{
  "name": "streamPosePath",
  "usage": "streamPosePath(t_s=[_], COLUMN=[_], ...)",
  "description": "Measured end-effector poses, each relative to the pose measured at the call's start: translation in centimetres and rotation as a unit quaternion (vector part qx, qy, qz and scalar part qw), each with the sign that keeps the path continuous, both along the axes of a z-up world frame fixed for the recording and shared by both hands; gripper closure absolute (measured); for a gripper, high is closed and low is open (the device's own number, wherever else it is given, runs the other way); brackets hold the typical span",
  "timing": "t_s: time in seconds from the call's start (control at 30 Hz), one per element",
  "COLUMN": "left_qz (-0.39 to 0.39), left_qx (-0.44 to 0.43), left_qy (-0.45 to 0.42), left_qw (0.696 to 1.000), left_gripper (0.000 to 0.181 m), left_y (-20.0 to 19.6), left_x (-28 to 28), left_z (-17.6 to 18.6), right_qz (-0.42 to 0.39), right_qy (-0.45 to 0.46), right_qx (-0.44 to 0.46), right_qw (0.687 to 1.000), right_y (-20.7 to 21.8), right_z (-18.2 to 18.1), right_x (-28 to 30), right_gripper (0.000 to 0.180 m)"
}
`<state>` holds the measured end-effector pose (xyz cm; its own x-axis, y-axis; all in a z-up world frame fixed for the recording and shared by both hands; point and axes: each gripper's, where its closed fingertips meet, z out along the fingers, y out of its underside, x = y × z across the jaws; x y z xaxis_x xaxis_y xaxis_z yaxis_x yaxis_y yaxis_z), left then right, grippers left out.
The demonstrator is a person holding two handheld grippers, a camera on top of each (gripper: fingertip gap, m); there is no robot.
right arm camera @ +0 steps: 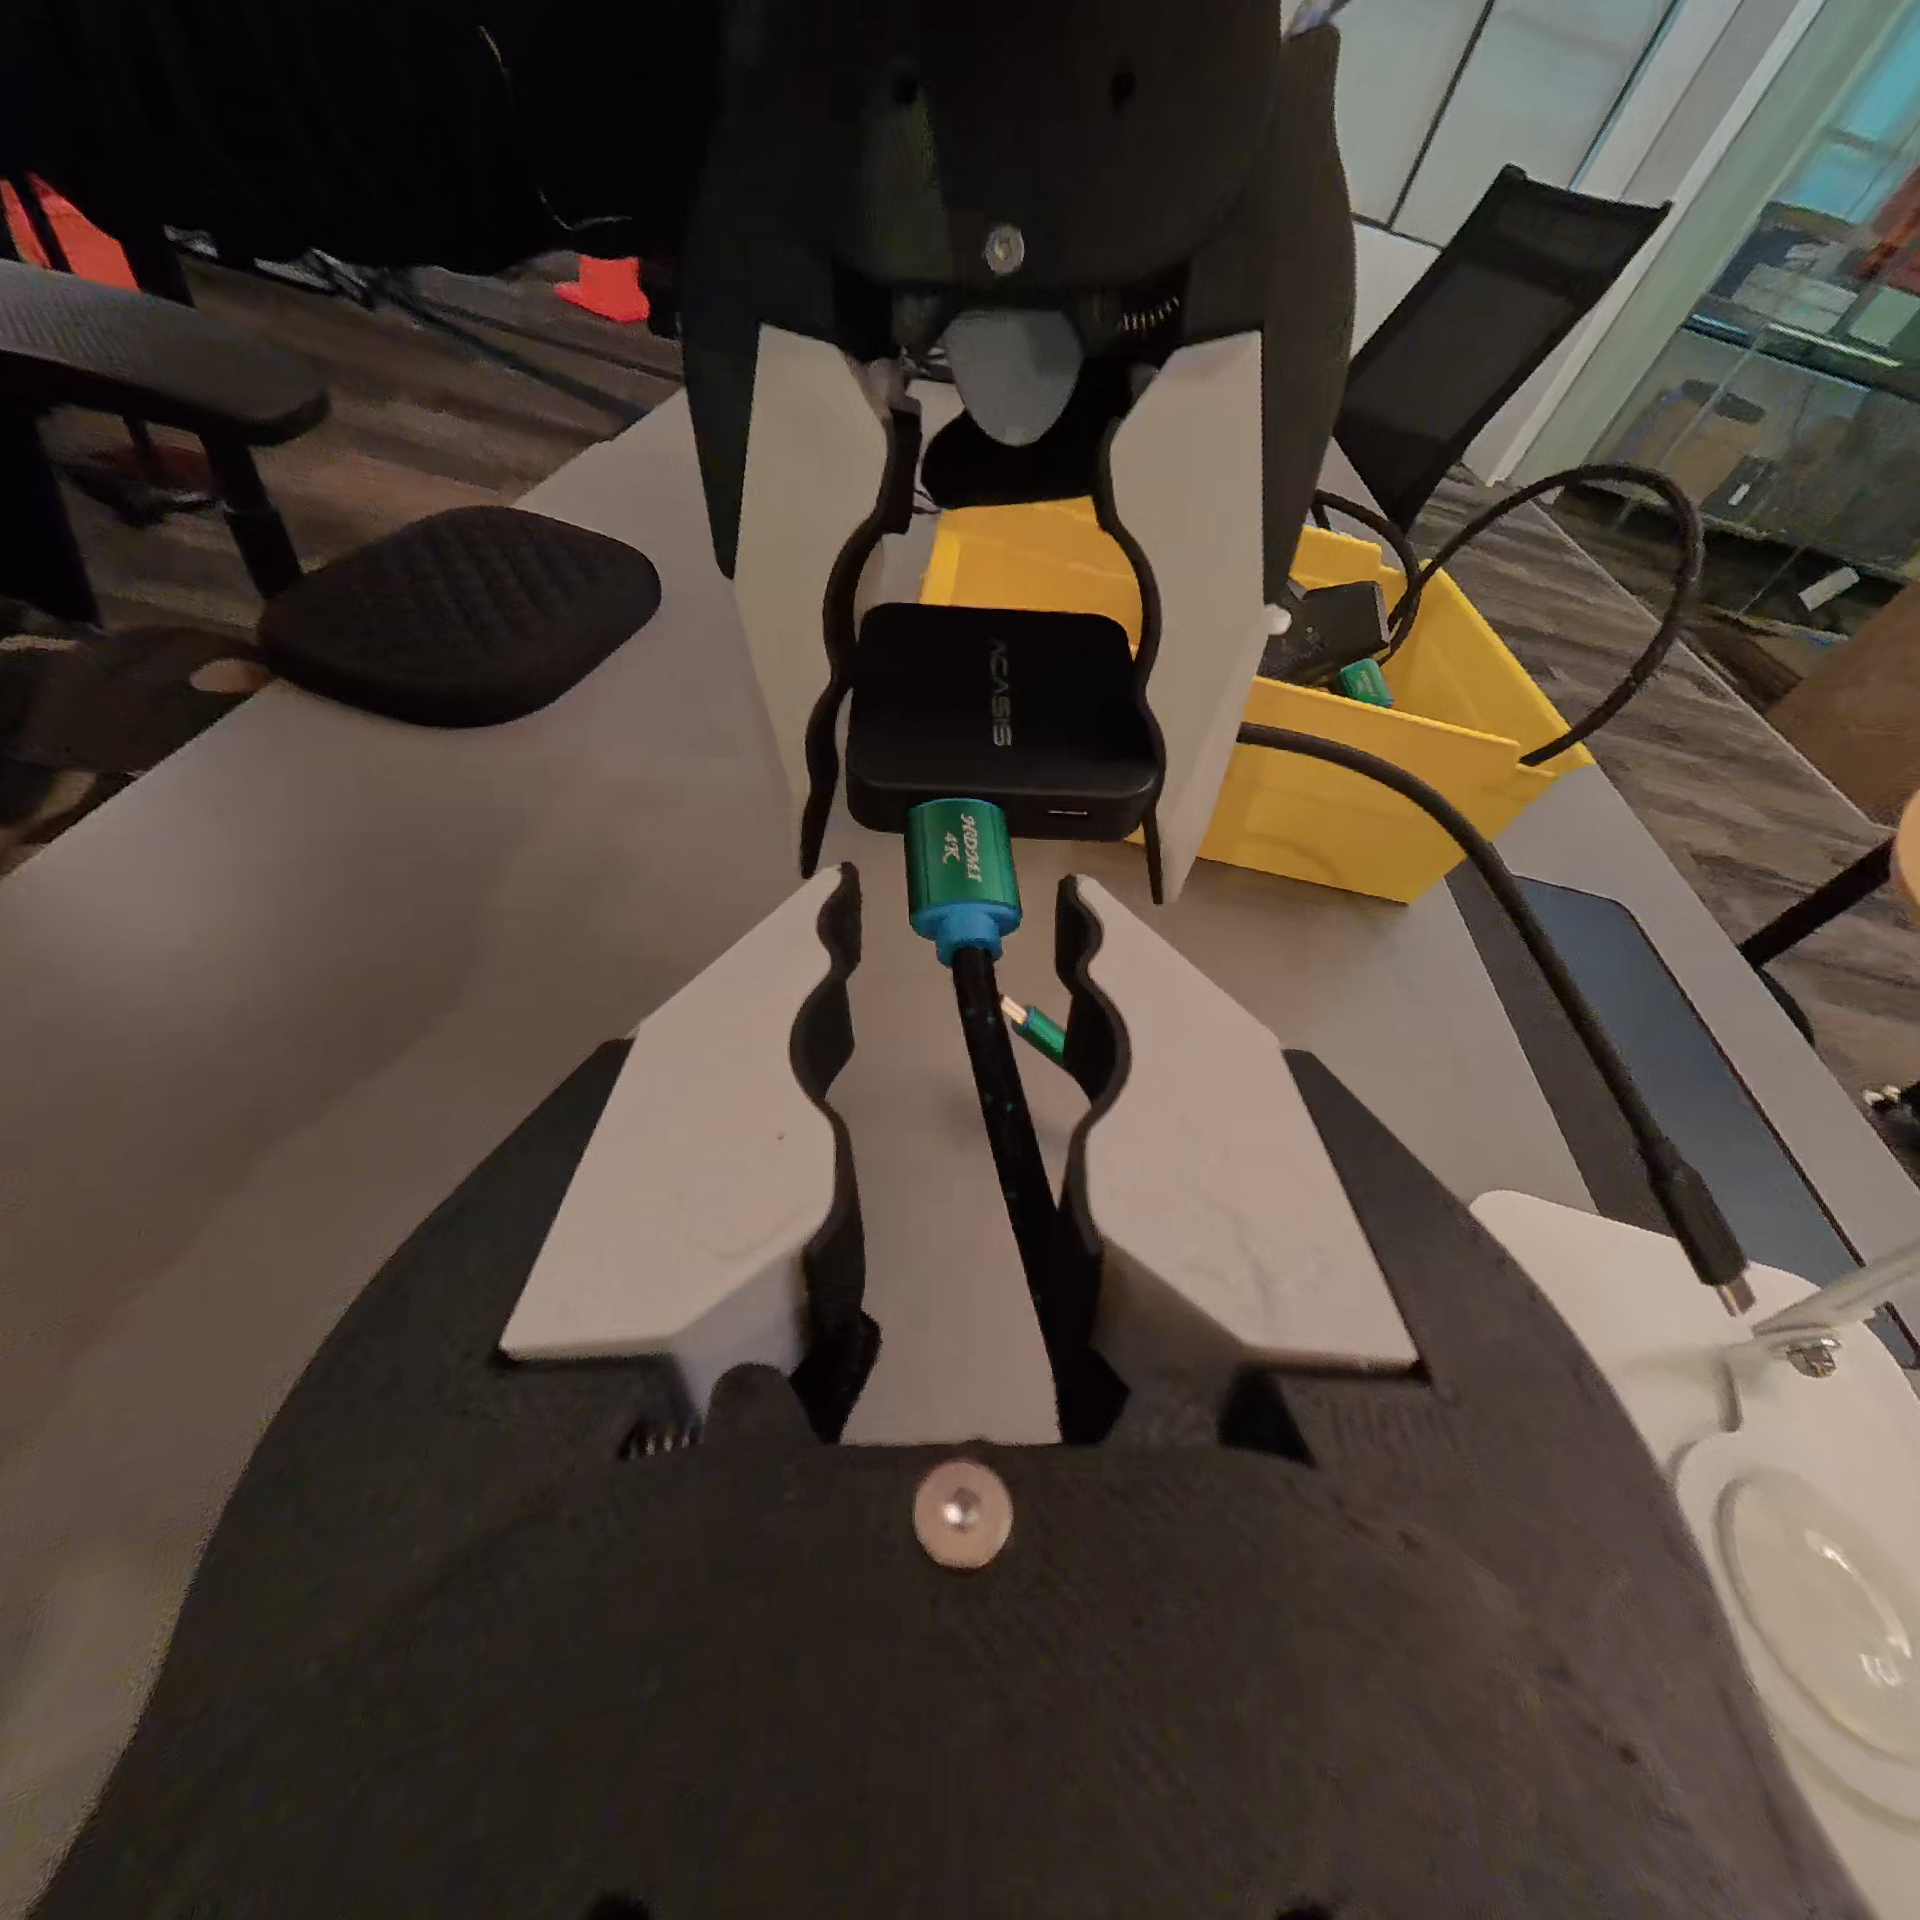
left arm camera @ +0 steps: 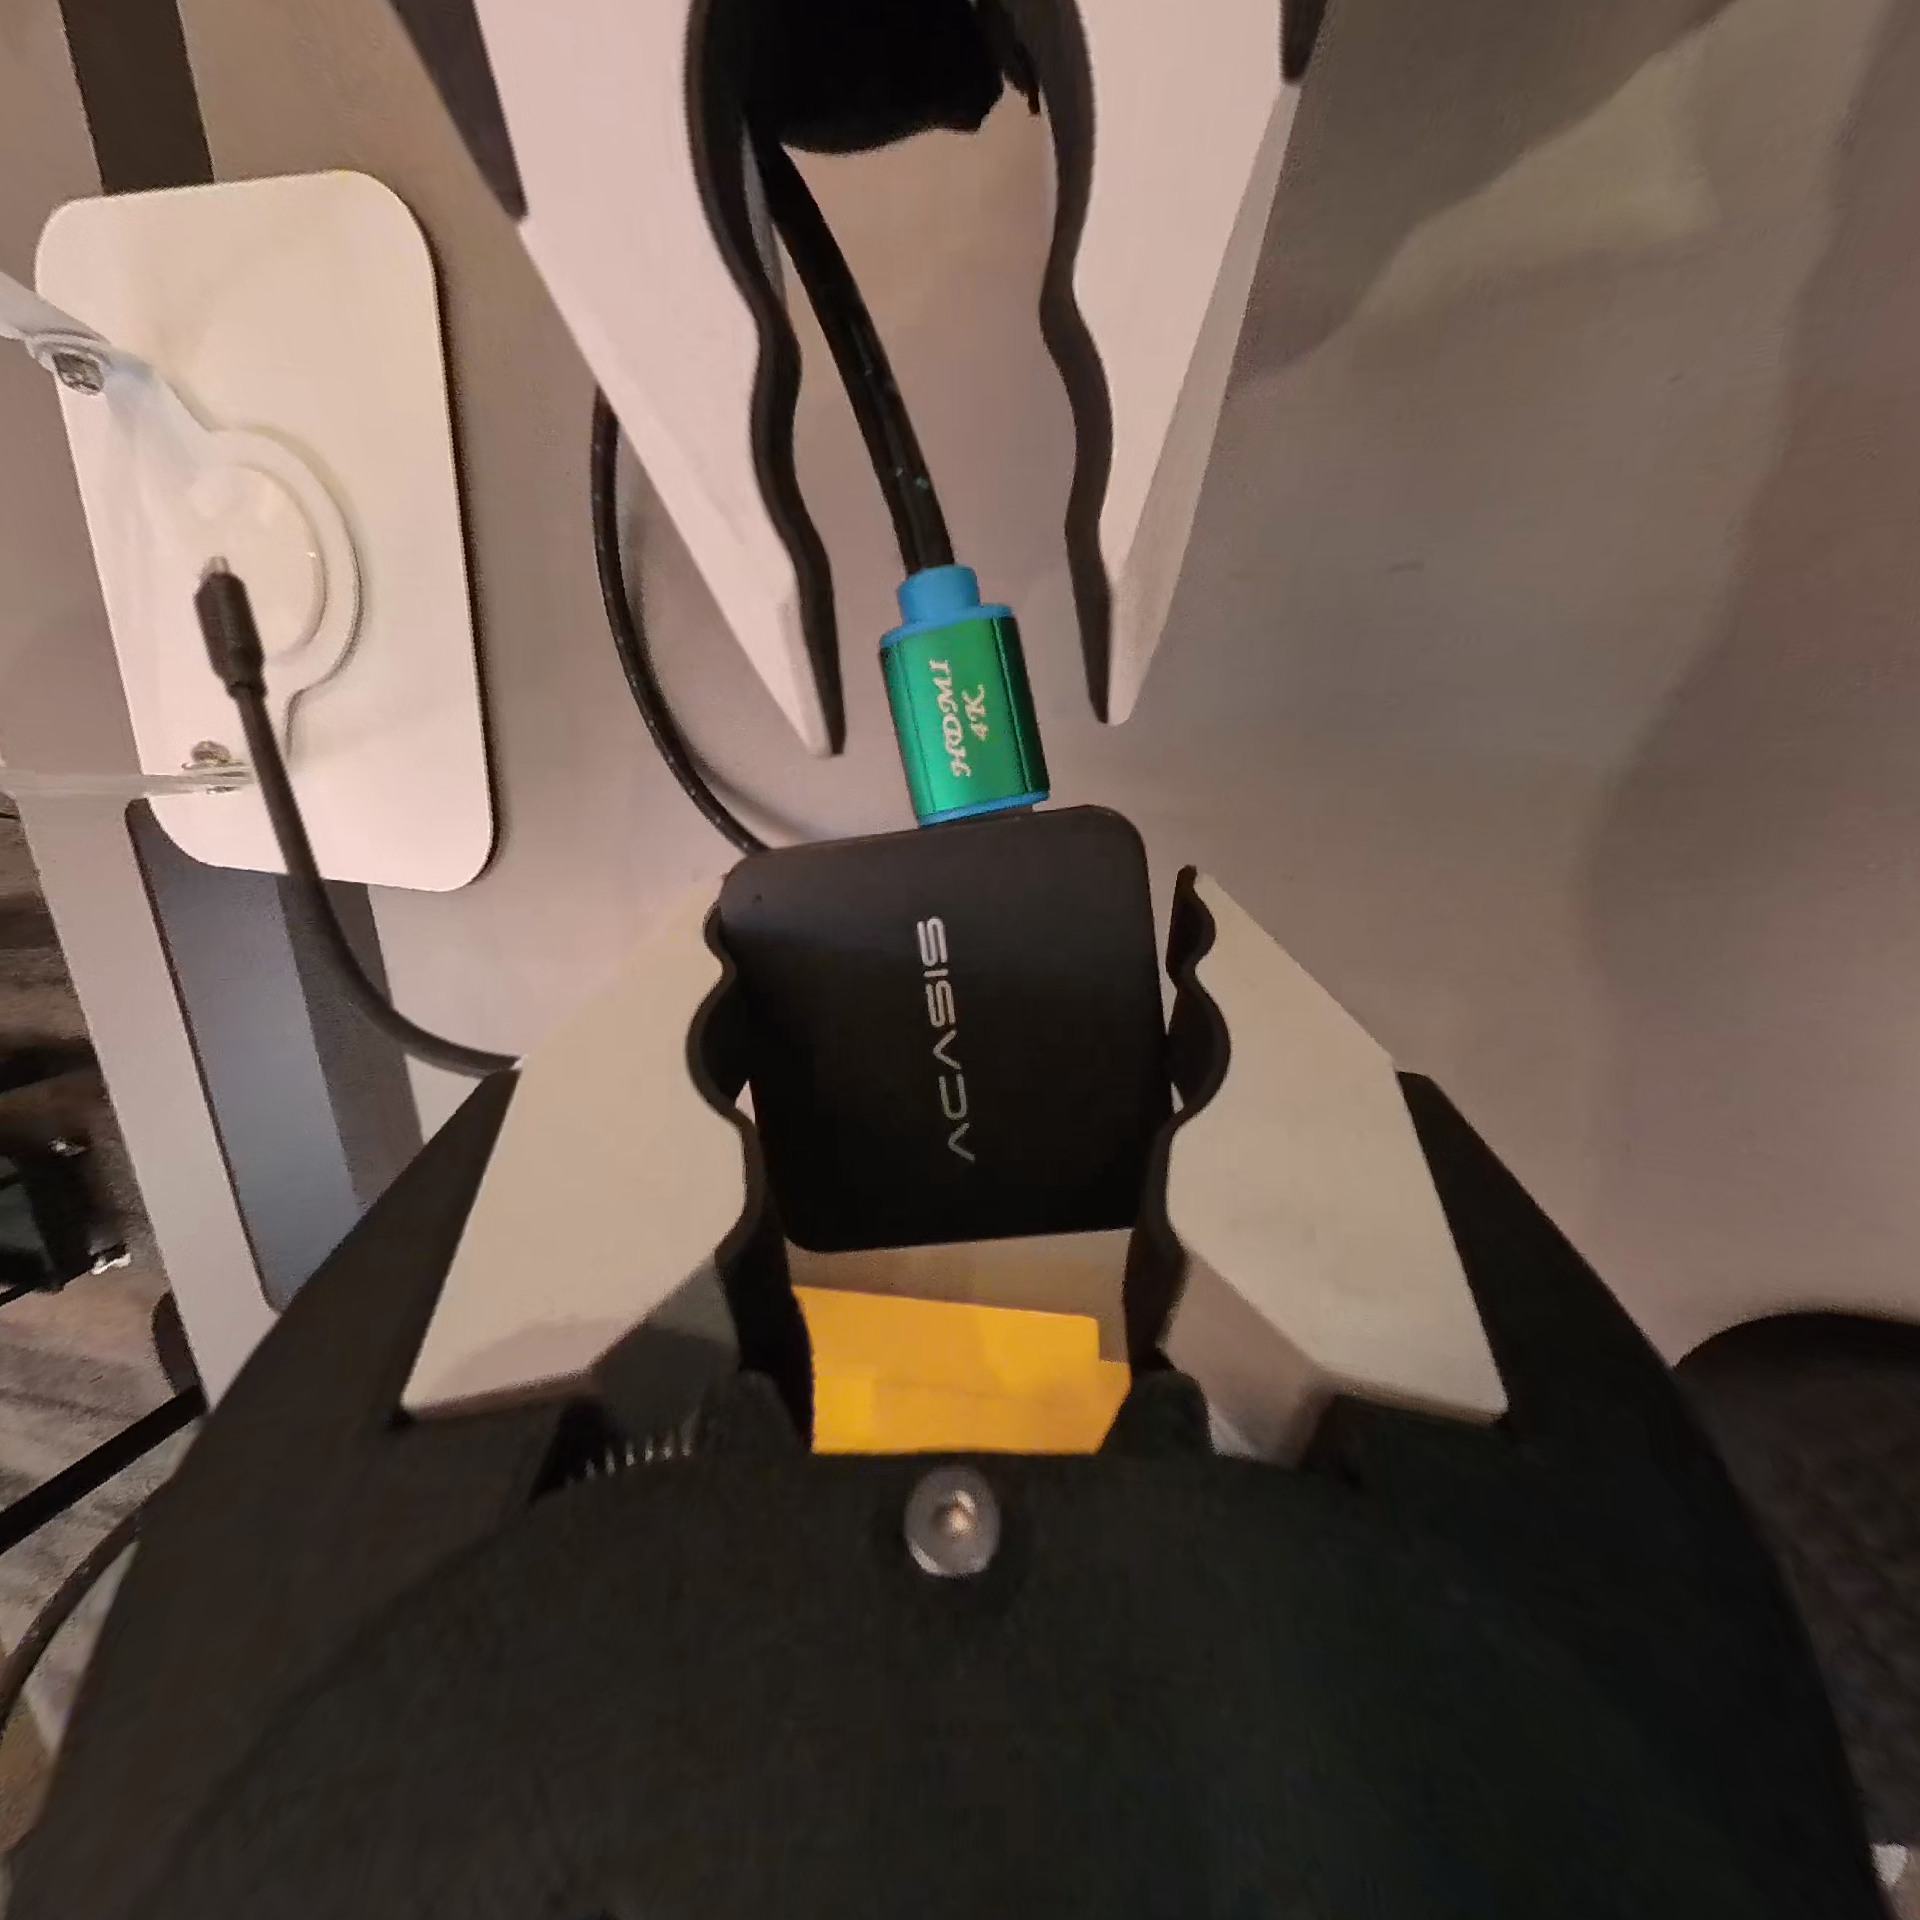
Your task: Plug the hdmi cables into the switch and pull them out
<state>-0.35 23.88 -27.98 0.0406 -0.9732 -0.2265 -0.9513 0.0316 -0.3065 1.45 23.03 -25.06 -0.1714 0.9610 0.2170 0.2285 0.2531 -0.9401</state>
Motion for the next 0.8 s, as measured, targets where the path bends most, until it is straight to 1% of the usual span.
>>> streamPosePath(t_s=[0.1,0.17,0.2,0.27,0.3,0.37,0.4,0.47,0.57,0.6,0.67,0.73,0.8], left_qz=[0.004,0.003,0.003,0.004,0.006,0.015,0.018,0.023,0.022,0.02,0.017,0.018,0.013], left_qx=[-0.009,-0.02,-0.025,-0.03,-0.03,-0.031,-0.033,-0.038,-0.047,-0.048,-0.05,-0.047,-0.053], left_qy=[-0.02,-0.039,-0.049,-0.064,-0.069,-0.081,-0.091,-0.107,-0.127,-0.13,-0.139,-0.139,-0.147], left_qw=[1.0,0.999,0.999,0.997,0.997,0.996,0.995,0.993,0.991,0.99,0.989,0.989,0.988], left_gripper=[0.102,0.102,0.102,0.102,0.102,0.102,0.102,0.102,0.102,0.102,0.102,0.102,0.101], left_y=[0.0,-0.2,-0.3,-0.3,-0.2,0.1,0.3,0.5,0.4,0.4,0.2,0.3,0.1], left_x=[0.0,0.2,0.2,0.3,0.2,-0.1,-0.2,-0.4,-0.2,-0.1,0.2,0.1,0.3], left_z=[0.0,0.3,0.5,1.1,1.3,1.9,2.2,2.8,3.5,3.7,4.1,4.4,4.6], right_qz=[-0.007,0.012,0.021,0.038,0.059,0.128,0.167,0.198,0.172,0.156,0.117,0.087,0.066], right_qy=[0.008,0.039,0.054,0.081,0.107,0.136,0.132,0.098,0.036,0.031,0.031,0.037,0.025], right_qx=[0.021,0.018,0.017,-0.004,-0.017,-0.052,-0.062,-0.064,-0.066,-0.076,-0.101,-0.119,-0.147], right_qw=[1.0,0.999,0.998,0.996,0.992,0.981,0.975,0.973,0.982,0.984,0.988,0.988,0.987], right_y=[0.1,-0.5,-0.8,-1.0,-1.6,-3.5,-4.7,-5.9,-5.6,-5.1,-3.8,-3.0,-2.6], right_z=[0.6,2.1,2.9,4.4,5.4,6.8,6.8,5.7,2.6,2.0,1.1,0.4,-0.6], right_x=[0.2,0.8,1.3,2.2,2.8,4.3,4.9,5.1,3.2,2.5,1.2,0.0,-1.1], right_gripper=[0.142,0.143,0.147,0.148,0.149,0.156,0.161,0.163,0.155,0.15,0.128,0.101,0.065])
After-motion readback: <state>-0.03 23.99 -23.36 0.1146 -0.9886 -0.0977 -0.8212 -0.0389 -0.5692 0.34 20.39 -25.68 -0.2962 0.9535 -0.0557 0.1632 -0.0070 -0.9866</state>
